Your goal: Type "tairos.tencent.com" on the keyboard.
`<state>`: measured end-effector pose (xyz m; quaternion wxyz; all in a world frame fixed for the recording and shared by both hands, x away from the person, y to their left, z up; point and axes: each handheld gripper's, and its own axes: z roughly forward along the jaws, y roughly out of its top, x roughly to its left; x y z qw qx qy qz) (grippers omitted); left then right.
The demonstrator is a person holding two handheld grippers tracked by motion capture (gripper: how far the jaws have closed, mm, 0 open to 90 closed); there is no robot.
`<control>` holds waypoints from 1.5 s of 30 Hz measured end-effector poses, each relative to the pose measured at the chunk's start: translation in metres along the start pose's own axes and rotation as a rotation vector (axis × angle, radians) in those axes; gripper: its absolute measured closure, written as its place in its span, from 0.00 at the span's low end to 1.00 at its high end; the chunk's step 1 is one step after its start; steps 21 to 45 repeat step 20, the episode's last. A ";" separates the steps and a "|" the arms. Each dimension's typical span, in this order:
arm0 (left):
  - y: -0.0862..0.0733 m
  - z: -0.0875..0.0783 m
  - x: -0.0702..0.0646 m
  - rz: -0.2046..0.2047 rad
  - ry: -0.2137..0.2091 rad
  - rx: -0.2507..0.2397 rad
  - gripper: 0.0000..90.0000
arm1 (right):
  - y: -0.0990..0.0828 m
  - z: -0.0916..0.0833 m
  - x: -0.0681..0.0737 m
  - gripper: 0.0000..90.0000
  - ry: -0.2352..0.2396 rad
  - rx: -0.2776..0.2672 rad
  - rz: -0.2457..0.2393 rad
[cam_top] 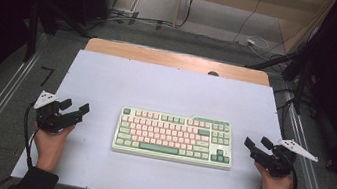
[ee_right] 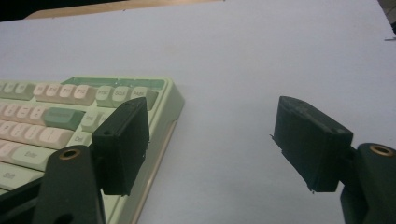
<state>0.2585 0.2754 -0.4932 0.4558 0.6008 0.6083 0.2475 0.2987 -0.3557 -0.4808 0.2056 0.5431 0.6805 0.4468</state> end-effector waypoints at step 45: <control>-0.001 0.005 0.002 -0.002 0.034 0.026 0.30 | -0.002 0.000 -0.008 0.28 -0.034 0.000 0.020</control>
